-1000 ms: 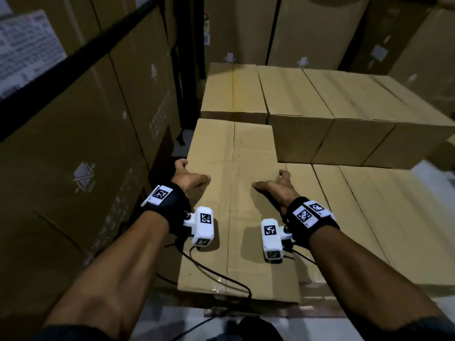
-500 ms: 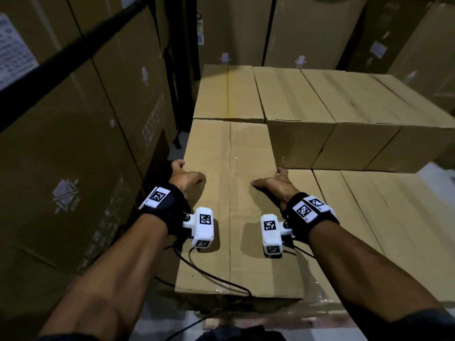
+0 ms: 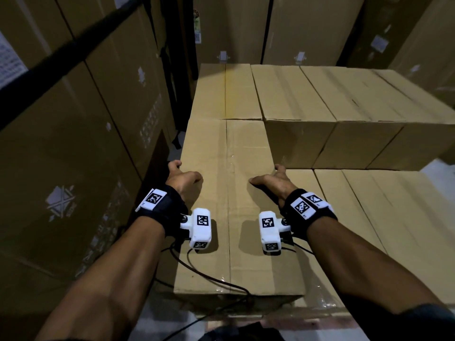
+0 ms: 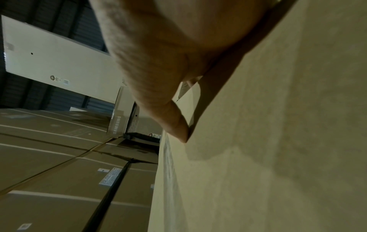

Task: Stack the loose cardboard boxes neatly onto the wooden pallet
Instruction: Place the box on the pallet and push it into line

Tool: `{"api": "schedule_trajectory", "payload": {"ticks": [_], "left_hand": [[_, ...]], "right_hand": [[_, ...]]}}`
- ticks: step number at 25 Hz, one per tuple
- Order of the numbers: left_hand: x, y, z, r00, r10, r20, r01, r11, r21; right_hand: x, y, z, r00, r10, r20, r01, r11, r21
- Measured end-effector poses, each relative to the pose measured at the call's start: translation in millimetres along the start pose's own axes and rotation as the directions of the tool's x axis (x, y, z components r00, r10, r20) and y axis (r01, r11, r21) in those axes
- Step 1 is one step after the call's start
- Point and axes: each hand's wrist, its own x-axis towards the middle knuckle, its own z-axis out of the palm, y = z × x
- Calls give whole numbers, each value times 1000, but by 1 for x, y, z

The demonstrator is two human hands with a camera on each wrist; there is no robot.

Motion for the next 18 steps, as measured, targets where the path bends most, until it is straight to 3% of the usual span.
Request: {"api": "schedule_trajectory", "payload": {"ticks": [10,14,18], "left_hand": [[-1,0,-2,1000,-19,6,19,1000,3],[-10,5,-11,999,-10,51,9,1000,22],[-28,5,-22,992,97,84,-110,979,173]], "right_hand": [[-7,-6,-5,1000,12,25,-12,1000,28],[-37,-16,-12,1000,4,25,-6,998,66],[-76,-17,-19,996,-83,-20,79,986,-149]]}}
